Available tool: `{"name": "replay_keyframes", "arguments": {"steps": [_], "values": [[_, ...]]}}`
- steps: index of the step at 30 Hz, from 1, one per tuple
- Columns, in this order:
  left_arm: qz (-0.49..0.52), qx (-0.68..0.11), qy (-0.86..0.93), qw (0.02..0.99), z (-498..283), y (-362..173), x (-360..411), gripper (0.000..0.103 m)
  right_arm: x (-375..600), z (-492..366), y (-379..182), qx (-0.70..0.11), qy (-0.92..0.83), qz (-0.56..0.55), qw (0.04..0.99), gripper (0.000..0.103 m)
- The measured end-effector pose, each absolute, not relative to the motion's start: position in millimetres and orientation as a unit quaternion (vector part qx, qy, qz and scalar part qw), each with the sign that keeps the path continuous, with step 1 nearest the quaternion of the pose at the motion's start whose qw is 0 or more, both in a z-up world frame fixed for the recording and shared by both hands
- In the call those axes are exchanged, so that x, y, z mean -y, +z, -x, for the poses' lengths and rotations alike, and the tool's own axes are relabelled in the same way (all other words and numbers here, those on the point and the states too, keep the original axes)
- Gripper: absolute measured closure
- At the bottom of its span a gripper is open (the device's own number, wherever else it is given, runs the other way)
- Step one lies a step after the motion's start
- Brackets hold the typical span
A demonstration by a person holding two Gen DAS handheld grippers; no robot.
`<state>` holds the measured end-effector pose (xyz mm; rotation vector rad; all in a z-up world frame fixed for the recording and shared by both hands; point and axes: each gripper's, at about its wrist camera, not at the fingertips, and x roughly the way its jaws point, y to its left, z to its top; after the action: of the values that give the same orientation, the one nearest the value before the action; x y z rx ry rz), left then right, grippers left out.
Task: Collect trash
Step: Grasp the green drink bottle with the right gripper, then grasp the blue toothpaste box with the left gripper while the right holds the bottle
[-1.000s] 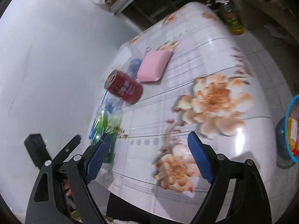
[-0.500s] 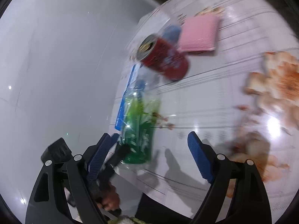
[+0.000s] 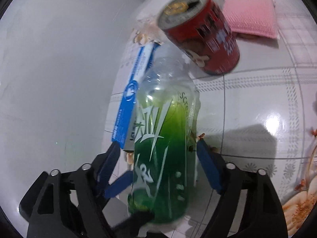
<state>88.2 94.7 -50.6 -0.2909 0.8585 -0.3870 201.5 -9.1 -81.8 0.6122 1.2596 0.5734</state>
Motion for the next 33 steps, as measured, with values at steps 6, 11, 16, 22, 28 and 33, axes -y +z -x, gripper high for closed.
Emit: {"name": "replay_keyframes", "arguments": {"steps": [6,11,16,22,28,33], "values": [[0.136,-0.418,-0.230,0.868,-84,-53,-95,0.044,2,-202,-96,-0.572,0.269,-0.264,0.728,0.047],[0.089,-0.368,-0.189,0.906,-78,-28,-116,0.026,12,-187,-93,-0.570,0.277,-0.252,0.732,0.048],[-0.070,-0.362,-0.087,0.925,-104,-32,-103,0.014,38,-168,-92,-0.572,0.278,-0.252,0.729,0.048],[-0.060,-0.383,-0.071,0.919,-133,-44,-111,0.014,57,-147,-91,-0.572,0.294,-0.251,0.724,0.048],[-0.083,-0.415,-0.014,0.906,-163,-62,-114,0.027,91,-121,-86,-0.564,0.277,-0.242,0.739,0.048],[-0.038,-0.457,-0.016,0.888,-171,-74,-125,0.058,124,-101,-77,-0.548,0.242,-0.233,0.766,0.048]]}}
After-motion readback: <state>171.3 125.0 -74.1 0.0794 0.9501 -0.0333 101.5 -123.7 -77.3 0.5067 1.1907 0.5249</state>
